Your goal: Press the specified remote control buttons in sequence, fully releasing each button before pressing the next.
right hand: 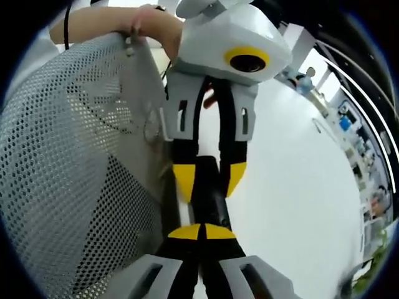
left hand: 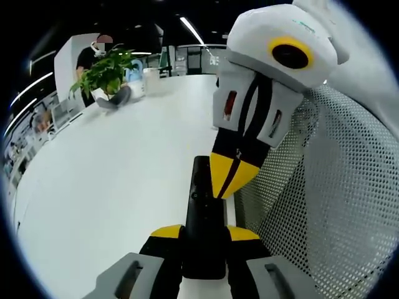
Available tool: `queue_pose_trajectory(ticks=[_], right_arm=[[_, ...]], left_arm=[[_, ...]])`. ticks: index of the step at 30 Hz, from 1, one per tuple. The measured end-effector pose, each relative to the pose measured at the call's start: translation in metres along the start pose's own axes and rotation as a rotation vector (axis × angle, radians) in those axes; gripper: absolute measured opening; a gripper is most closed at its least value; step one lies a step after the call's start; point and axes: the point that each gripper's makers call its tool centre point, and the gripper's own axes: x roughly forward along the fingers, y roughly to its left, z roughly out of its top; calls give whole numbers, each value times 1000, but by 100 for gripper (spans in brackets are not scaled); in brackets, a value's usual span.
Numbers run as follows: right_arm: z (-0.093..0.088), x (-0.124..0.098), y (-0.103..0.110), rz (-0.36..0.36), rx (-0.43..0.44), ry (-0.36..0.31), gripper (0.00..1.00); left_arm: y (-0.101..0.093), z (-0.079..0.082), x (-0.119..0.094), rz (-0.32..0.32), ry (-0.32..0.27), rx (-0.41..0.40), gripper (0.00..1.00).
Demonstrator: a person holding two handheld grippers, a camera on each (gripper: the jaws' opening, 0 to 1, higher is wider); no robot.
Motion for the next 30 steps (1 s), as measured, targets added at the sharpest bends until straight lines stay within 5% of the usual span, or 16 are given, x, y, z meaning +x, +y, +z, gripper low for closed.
queue_pose_trajectory(ticks=[12, 18, 30], right_arm=[[1, 2, 2, -5, -56, 13, 0], [5, 1, -1, 23, 50, -33, 0], [5, 0, -16, -4, 95, -43, 0]], left_arm=[[0, 0, -1, 0, 0, 1, 25], [0, 0, -1, 3, -2, 0, 25], [0, 0, -1, 4, -2, -1, 25]])
